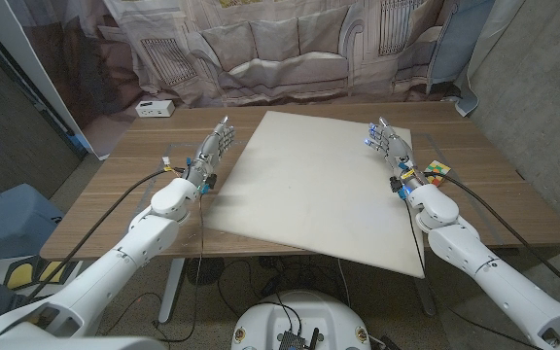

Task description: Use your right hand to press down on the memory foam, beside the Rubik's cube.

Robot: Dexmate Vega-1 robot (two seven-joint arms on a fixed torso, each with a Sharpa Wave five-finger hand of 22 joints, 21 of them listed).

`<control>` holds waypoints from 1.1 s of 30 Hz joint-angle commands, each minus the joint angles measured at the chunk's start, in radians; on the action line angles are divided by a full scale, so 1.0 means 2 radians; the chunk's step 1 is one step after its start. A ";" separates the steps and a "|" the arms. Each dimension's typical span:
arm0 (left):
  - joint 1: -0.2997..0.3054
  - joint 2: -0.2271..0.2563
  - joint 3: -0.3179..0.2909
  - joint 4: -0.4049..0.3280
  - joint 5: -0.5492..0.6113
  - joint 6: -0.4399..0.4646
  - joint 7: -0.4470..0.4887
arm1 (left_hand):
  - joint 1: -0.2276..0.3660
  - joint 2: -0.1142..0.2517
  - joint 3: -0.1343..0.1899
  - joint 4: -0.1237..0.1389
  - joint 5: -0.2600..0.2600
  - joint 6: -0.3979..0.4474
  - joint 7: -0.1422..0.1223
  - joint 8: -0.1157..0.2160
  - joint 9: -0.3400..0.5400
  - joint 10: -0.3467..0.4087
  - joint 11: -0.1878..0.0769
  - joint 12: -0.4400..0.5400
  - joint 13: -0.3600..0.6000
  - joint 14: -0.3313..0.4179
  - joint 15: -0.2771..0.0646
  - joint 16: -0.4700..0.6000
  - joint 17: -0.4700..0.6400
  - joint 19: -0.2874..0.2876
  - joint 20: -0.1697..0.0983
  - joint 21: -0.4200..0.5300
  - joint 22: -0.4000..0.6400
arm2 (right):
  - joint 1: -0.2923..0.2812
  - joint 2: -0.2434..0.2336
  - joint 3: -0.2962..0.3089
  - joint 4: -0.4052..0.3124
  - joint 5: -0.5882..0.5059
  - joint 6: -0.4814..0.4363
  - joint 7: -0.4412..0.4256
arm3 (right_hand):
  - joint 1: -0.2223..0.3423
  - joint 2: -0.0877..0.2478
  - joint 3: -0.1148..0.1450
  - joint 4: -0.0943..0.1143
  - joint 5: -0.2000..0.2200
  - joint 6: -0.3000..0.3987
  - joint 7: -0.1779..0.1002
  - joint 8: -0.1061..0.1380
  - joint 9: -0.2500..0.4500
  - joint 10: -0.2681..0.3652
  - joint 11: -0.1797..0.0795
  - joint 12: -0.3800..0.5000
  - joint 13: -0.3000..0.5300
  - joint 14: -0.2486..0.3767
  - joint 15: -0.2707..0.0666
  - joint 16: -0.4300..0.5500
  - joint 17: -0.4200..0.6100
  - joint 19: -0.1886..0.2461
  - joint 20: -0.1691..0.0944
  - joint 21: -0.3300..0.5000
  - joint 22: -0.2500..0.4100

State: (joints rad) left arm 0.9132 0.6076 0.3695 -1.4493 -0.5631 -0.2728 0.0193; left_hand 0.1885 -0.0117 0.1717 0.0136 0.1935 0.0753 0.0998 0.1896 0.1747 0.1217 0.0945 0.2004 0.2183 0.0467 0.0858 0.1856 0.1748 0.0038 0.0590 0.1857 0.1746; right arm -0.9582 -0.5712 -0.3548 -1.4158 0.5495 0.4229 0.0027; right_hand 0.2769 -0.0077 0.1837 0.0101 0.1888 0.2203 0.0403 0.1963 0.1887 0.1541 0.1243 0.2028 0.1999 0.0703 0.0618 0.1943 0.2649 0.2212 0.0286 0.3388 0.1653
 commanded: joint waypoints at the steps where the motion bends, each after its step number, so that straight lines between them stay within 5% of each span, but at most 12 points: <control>1: 0.001 0.006 -0.004 0.000 0.002 -0.013 -0.008 | 0.005 0.000 0.002 -0.003 0.004 0.004 0.003 0.001 0.001 0.005 0.001 0.005 0.000 0.004 0.001 0.003 0.002 0.001 -0.003 0.005 0.002 | -0.003 -0.009 -0.009 -0.009 -0.062 0.019 -0.032 | 0.002 0.001 0.000 -0.006 0.003 -0.005 0.000 -0.001 0.000 -0.002 -0.014 -0.001 0.000 -0.003 -0.001 0.001 -0.001 0.004 -0.003 -0.004 0.002; 4: -0.004 0.001 -0.003 0.010 0.001 -0.021 -0.016 | 0.005 0.001 0.002 -0.003 0.004 0.004 0.003 0.001 0.001 0.005 0.001 0.005 -0.001 0.005 0.002 0.003 0.002 0.002 -0.004 0.005 0.002 | -0.007 -0.014 -0.010 -0.022 -0.087 0.013 -0.053 | 0.002 0.000 0.000 -0.008 0.003 0.004 -0.005 0.002 0.000 0.008 -0.019 0.002 0.000 0.004 -0.005 0.004 -0.004 0.009 -0.002 -0.005 0.002; 7: -0.010 -0.003 0.000 0.018 0.002 -0.027 -0.021 | 0.006 0.001 0.002 -0.003 0.004 0.005 0.004 0.002 0.001 0.006 0.001 0.005 -0.001 0.005 0.002 0.003 0.002 0.002 -0.004 0.005 0.002 | -0.008 -0.016 -0.013 -0.027 -0.119 0.014 -0.074 | 0.004 -0.001 -0.001 -0.010 0.004 0.006 -0.006 0.003 0.000 0.012 -0.009 0.003 0.000 0.008 -0.007 0.005 -0.006 0.015 -0.002 -0.006 0.002; 16: -0.013 -0.007 0.003 0.023 0.002 -0.032 -0.027 | 0.006 0.001 0.002 -0.004 0.004 0.010 0.004 0.003 0.001 0.011 0.001 0.007 -0.002 0.008 0.002 0.004 0.002 0.003 -0.003 0.005 0.002 | -0.008 -0.022 -0.022 -0.037 -0.180 0.010 -0.109 | 0.006 -0.001 0.000 -0.014 0.005 -0.013 0.001 -0.005 0.000 0.001 -0.004 -0.002 -0.001 0.004 -0.004 0.003 -0.010 0.020 -0.008 -0.011 0.002; 20: -0.007 -0.004 0.001 0.018 0.004 -0.034 -0.023 | 0.006 0.001 0.002 -0.004 0.004 0.012 0.003 0.003 0.001 0.012 0.001 0.007 -0.003 0.011 0.002 0.004 0.002 0.003 -0.002 0.006 0.002 | -0.009 -0.025 -0.025 -0.044 -0.203 -0.001 -0.122 | 0.005 -0.002 -0.001 -0.015 0.006 -0.019 -0.005 -0.005 0.000 -0.004 -0.012 -0.003 -0.001 -0.001 -0.004 0.002 -0.012 0.013 -0.006 -0.018 0.002; 24: -0.002 -0.002 -0.001 0.014 0.003 -0.032 -0.020 | 0.006 0.001 0.002 -0.004 0.004 0.013 0.002 0.003 0.001 0.013 0.002 0.008 -0.003 0.012 0.002 0.004 0.002 0.003 -0.002 0.006 0.002 | -0.005 -0.025 -0.030 -0.043 -0.212 -0.005 -0.123 | 0.006 -0.003 -0.002 -0.020 0.008 0.014 -0.013 0.007 0.000 0.019 -0.024 0.004 -0.002 0.011 -0.016 0.007 -0.017 0.003 -0.007 -0.030 0.003; 30: 0.010 0.004 -0.004 0.001 0.004 -0.026 -0.011 | 0.006 0.002 0.002 -0.005 0.004 0.016 0.002 0.004 0.001 0.015 0.002 0.008 -0.004 0.014 0.001 0.005 0.002 0.003 -0.002 0.006 0.002 | -0.003 -0.023 -0.036 -0.043 -0.228 -0.015 -0.134 | 0.005 -0.002 -0.004 -0.026 0.010 0.034 -0.014 0.008 0.000 0.028 -0.032 0.003 -0.003 -0.004 -0.020 0.001 -0.025 -0.069 -0.031 -0.070 0.004; 33: 0.014 0.006 -0.006 -0.005 0.004 -0.025 -0.005 | 0.006 0.002 0.002 -0.005 0.004 0.017 0.002 0.004 0.001 0.017 0.003 0.009 -0.004 0.014 0.002 0.005 0.002 0.004 -0.001 0.006 0.002 | 0.000 -0.026 -0.039 -0.042 -0.233 -0.018 -0.132 | 0.005 -0.002 -0.005 -0.028 0.010 0.040 -0.017 0.008 0.000 0.032 -0.032 0.003 -0.003 -0.005 -0.020 0.002 -0.027 -0.091 -0.033 -0.078 0.004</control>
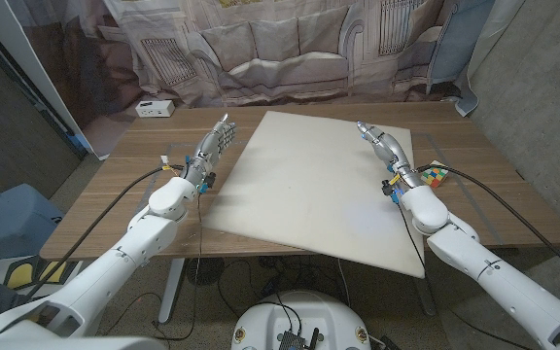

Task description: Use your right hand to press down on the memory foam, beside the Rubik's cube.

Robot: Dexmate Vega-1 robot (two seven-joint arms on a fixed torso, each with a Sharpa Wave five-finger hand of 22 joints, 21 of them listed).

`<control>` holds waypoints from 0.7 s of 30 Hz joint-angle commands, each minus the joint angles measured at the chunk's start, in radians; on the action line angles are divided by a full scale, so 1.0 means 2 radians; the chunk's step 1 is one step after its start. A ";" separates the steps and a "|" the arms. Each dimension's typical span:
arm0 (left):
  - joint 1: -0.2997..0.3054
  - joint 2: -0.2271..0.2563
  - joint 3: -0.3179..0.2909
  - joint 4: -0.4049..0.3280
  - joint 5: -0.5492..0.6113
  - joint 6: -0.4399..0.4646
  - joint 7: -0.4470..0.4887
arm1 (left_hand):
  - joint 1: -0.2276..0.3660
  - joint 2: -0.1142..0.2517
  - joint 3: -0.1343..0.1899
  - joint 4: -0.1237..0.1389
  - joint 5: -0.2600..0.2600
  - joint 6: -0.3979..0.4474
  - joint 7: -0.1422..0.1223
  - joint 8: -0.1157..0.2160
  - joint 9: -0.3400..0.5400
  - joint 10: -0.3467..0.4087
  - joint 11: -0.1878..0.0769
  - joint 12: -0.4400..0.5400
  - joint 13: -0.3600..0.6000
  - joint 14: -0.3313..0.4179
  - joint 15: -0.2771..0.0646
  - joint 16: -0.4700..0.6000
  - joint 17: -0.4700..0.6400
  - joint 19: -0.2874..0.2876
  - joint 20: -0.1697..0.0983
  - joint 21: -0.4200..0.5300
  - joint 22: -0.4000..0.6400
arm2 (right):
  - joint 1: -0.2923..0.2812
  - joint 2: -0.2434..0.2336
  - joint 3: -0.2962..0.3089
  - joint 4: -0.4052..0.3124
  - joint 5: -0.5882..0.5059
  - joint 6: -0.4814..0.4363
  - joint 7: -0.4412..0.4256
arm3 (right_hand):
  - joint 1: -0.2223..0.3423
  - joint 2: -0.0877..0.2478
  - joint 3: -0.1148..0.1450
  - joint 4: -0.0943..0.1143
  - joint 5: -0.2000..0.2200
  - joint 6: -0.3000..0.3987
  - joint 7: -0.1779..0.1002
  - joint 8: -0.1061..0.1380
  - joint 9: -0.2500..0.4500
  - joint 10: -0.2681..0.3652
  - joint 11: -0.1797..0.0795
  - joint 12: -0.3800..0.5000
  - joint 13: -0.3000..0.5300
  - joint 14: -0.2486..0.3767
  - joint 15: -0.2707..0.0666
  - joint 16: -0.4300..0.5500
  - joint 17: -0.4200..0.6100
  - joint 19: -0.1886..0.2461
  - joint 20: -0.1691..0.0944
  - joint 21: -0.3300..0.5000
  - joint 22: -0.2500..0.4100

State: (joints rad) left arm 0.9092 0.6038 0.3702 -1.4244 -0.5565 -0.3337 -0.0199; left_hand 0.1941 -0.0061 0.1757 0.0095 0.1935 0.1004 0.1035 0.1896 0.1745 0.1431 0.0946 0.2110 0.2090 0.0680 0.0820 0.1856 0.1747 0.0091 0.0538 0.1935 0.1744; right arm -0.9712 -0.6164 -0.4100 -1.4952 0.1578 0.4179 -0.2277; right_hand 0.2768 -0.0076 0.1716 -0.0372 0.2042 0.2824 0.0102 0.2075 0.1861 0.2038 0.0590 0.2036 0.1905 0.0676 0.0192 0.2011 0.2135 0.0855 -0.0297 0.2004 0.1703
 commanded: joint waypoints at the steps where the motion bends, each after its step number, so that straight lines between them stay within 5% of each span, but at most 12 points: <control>1: 0.017 0.008 -0.007 -0.018 0.001 0.005 0.016 | 0.004 0.000 0.000 -0.003 0.004 0.005 0.000 0.004 0.001 0.006 0.003 0.004 0.000 0.004 0.003 0.005 0.002 0.001 0.002 0.002 0.002 | 0.007 -0.004 -0.012 -0.003 -0.039 -0.017 -0.016 | 0.005 -0.002 0.001 -0.005 0.003 0.009 -0.002 0.002 0.001 0.007 0.001 0.002 0.001 -0.004 0.001 -0.002 -0.001 -0.025 -0.003 -0.009 0.001; 21: 0.016 0.008 -0.007 -0.017 0.003 0.004 0.014 | 0.006 0.003 0.001 -0.005 0.004 0.010 -0.001 0.004 0.001 0.007 0.002 0.003 -0.002 0.006 0.003 0.004 0.002 0.000 0.005 0.001 0.002 | 0.021 -0.036 -0.037 -0.029 -0.163 -0.076 -0.066 | 0.005 -0.003 0.000 -0.009 0.006 -0.008 -0.009 -0.007 0.001 -0.016 -0.007 -0.006 0.001 -0.013 -0.004 -0.003 -0.004 0.002 -0.002 0.002 0.001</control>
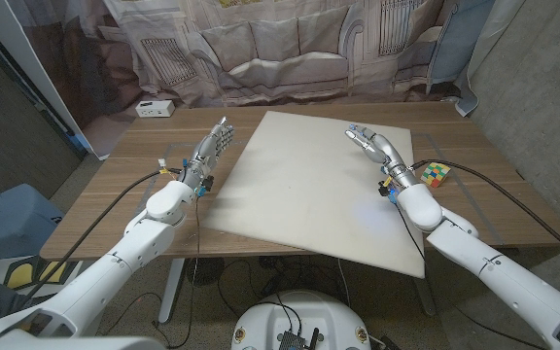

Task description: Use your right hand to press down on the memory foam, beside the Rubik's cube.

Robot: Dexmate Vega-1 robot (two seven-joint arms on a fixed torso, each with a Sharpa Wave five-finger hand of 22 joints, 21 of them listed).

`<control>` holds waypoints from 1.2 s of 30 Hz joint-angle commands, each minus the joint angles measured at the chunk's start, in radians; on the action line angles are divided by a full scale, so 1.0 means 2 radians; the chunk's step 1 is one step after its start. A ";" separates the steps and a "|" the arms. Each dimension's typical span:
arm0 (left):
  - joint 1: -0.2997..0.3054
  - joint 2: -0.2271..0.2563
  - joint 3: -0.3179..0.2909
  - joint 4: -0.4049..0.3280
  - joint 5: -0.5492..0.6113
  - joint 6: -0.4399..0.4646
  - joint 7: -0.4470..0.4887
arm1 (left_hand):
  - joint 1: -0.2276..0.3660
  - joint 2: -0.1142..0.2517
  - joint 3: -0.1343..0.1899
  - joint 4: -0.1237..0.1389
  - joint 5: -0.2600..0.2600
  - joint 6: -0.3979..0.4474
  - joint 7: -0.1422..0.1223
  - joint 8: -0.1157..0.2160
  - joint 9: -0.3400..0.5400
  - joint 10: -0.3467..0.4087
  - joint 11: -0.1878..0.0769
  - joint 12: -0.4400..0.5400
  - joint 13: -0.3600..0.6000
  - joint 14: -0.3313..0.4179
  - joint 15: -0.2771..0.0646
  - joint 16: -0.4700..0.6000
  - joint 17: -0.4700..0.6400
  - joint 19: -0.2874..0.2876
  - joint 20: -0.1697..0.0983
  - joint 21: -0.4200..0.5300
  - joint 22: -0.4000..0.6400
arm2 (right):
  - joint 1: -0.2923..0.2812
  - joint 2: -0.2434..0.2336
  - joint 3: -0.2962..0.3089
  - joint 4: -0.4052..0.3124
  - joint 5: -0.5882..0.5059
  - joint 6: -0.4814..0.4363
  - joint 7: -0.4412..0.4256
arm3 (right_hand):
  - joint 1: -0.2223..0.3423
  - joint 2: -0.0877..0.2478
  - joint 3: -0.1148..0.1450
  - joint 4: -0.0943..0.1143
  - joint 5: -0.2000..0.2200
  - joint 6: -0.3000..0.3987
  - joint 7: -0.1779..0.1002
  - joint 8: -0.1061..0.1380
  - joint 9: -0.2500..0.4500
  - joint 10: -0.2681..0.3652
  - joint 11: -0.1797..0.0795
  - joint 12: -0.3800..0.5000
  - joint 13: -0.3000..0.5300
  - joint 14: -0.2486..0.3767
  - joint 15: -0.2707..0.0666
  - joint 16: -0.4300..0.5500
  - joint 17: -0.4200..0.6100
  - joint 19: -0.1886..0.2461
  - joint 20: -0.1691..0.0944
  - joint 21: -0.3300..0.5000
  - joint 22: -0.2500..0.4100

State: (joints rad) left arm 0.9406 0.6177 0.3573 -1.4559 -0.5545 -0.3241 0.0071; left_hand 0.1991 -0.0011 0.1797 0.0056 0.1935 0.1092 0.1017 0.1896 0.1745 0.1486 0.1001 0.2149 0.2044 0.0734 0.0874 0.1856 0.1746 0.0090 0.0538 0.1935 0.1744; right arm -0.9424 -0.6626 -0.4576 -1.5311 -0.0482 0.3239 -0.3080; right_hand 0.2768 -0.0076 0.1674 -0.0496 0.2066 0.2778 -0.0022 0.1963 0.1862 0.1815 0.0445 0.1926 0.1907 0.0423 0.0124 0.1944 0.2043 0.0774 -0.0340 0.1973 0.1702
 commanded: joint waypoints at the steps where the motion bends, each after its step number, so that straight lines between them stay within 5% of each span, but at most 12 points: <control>1: 0.001 0.002 -0.001 -0.002 0.002 -0.001 0.001 | 0.004 0.001 0.000 -0.003 0.004 0.005 0.000 0.004 0.001 0.004 -0.001 0.001 0.000 0.003 0.000 0.004 0.002 0.000 0.005 0.001 0.002 | 0.007 -0.014 -0.014 -0.012 -0.066 -0.033 -0.029 | 0.005 -0.003 0.002 -0.003 0.005 -0.007 -0.003 -0.003 0.001 -0.006 0.001 -0.001 0.001 -0.001 -0.001 0.000 0.000 0.007 -0.001 0.003 0.001; 20: 0.007 0.008 -0.006 -0.011 0.003 0.002 0.005 | 0.006 0.003 0.000 -0.005 0.003 0.009 0.003 0.003 0.001 0.005 -0.002 0.001 -0.001 0.005 0.001 0.003 0.002 -0.001 0.005 0.001 0.002 | 0.025 -0.025 -0.049 -0.011 -0.169 -0.073 -0.080 | 0.001 -0.005 0.000 -0.006 0.010 -0.044 -0.010 -0.009 0.001 -0.030 -0.012 -0.005 0.001 -0.011 -0.008 0.000 0.000 0.017 -0.006 0.003 0.001; 22: 0.008 0.009 -0.006 -0.012 0.004 0.002 0.007 | 0.006 0.004 0.000 -0.006 0.003 0.012 0.004 0.003 0.001 0.008 -0.002 0.002 -0.001 0.007 0.000 0.003 0.002 0.005 -0.005 0.003 0.002 | 0.026 -0.028 -0.052 -0.012 -0.178 -0.078 -0.083 | 0.001 -0.005 0.000 -0.006 0.010 -0.045 -0.011 -0.009 0.001 -0.029 -0.013 -0.005 0.001 -0.011 -0.008 0.000 0.000 0.017 -0.007 0.003 0.001; 36: 0.007 0.008 -0.006 -0.012 0.006 0.001 0.008 | 0.007 0.005 0.000 -0.008 0.003 0.019 0.005 0.004 0.001 0.008 -0.001 0.001 -0.002 0.009 -0.001 0.003 0.002 0.004 -0.006 0.002 0.002 | 0.040 -0.058 -0.075 -0.048 -0.232 -0.140 -0.039 | -0.003 -0.005 -0.002 -0.005 0.013 -0.054 -0.014 -0.009 0.001 -0.036 -0.014 -0.005 0.001 -0.018 -0.008 -0.001 0.001 0.014 -0.009 0.001 0.001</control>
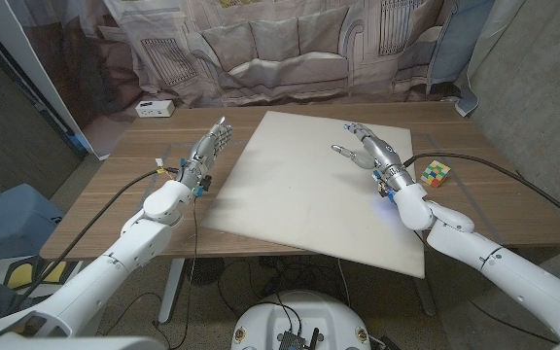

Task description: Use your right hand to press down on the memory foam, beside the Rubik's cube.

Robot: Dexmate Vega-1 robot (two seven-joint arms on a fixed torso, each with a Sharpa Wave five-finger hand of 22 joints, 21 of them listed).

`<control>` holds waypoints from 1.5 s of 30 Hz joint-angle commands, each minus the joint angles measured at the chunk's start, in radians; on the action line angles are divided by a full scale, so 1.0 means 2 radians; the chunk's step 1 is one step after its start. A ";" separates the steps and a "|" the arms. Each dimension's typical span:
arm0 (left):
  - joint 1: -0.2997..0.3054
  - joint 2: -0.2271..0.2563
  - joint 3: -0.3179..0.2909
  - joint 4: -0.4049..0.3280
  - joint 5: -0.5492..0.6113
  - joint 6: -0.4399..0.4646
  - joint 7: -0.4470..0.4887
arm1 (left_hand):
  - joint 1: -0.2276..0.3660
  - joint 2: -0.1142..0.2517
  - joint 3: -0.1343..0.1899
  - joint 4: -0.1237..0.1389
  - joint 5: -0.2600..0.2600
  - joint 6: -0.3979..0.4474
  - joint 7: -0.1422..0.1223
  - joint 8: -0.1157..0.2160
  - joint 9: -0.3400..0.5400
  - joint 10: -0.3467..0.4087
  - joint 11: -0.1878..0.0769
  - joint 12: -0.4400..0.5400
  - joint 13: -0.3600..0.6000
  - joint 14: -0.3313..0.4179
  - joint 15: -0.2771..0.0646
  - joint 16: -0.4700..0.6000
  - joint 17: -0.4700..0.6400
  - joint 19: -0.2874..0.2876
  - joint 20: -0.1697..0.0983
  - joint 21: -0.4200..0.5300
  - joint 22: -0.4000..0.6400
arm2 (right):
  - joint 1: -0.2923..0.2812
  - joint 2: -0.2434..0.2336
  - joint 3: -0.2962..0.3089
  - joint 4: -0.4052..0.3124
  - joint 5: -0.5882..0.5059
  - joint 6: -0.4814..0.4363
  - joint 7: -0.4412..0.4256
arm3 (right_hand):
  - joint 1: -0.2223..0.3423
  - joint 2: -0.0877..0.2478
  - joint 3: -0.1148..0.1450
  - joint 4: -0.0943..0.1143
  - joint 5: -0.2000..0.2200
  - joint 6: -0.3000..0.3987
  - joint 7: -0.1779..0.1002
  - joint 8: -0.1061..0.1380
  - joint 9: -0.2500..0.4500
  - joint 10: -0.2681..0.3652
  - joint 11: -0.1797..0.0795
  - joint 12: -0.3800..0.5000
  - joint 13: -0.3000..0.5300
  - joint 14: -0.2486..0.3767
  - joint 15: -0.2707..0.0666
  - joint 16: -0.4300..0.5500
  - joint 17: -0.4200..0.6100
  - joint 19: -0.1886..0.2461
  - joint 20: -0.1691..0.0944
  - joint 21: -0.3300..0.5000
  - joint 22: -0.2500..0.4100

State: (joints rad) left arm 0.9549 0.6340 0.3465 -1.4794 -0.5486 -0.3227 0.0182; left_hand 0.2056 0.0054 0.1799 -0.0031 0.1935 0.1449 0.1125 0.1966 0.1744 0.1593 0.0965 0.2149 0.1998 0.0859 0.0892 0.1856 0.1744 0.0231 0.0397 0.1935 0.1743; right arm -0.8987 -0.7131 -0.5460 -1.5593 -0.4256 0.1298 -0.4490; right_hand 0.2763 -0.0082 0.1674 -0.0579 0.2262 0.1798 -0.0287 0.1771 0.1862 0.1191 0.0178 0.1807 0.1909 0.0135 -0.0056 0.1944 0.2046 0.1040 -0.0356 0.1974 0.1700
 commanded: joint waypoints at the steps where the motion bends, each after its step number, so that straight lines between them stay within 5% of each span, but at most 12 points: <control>1: -0.001 -0.001 0.000 0.000 0.003 0.000 0.002 | 0.004 0.002 0.000 -0.004 0.003 0.002 -0.001 0.001 0.001 0.003 0.001 0.001 0.000 0.002 -0.001 0.003 0.002 -0.003 0.001 0.002 0.002 | 0.020 -0.034 -0.034 -0.035 -0.047 -0.046 0.036 | -0.003 -0.005 -0.002 -0.001 0.003 -0.006 0.000 0.000 0.001 -0.006 -0.001 0.001 0.001 -0.004 0.001 -0.001 0.001 0.000 -0.008 0.000 0.001; 25: -0.003 -0.006 0.002 0.006 0.004 0.000 0.004 | 0.004 0.002 -0.001 -0.005 0.002 0.004 -0.001 0.000 0.002 0.005 0.001 0.001 -0.001 0.004 -0.001 0.002 0.002 -0.001 -0.004 0.003 0.002 | 0.065 -0.054 -0.073 -0.062 -0.105 -0.109 0.150 | -0.015 0.002 -0.004 0.003 0.006 -0.051 0.008 -0.004 0.002 -0.019 0.005 0.003 0.002 -0.010 0.006 0.002 0.002 0.003 0.001 0.000 0.001; 31: -0.004 -0.008 0.002 0.009 0.003 -0.002 0.004 | 0.004 0.002 -0.001 -0.006 0.002 0.003 -0.002 -0.001 0.002 0.003 0.001 0.000 -0.001 0.002 -0.001 0.002 0.002 -0.005 0.002 0.001 0.002 | 0.068 -0.055 -0.077 -0.071 -0.111 -0.127 0.171 | -0.016 0.005 -0.003 0.004 0.007 -0.036 0.006 0.005 0.002 -0.020 0.008 0.004 0.002 -0.011 0.008 0.002 0.002 0.003 0.003 0.000 0.001; 45: -0.011 -0.009 0.007 0.015 0.003 0.001 -0.002 | 0.004 0.003 -0.001 -0.007 0.002 0.003 -0.003 -0.002 0.002 0.001 0.001 -0.001 -0.001 -0.001 0.000 0.000 0.002 -0.008 0.003 0.000 0.002 | 0.072 -0.056 -0.083 -0.094 -0.108 -0.172 0.225 | -0.019 0.005 -0.004 0.003 0.005 -0.047 0.009 0.003 0.002 -0.026 0.012 0.004 0.002 -0.014 0.012 0.002 0.001 0.000 0.009 -0.002 0.001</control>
State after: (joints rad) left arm 0.9421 0.6190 0.3535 -1.4581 -0.5408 -0.3232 0.0244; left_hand 0.2056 0.0054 0.1727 -0.0101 0.1935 0.1447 0.1125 0.1922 0.1744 0.1592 0.0964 0.2149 0.1952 0.0858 0.0891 0.1856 0.1744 0.0144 0.0410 0.1935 0.1743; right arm -0.7678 -0.8208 -0.6976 -1.7110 -0.6394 -0.1517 -0.0862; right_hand 0.2437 -0.0010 0.1630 -0.0535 0.2331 0.0944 -0.0108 0.1814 0.1887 0.0709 0.0375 0.1851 0.1934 -0.0139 0.0118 0.1944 0.2044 0.0999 -0.0209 0.1974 0.1699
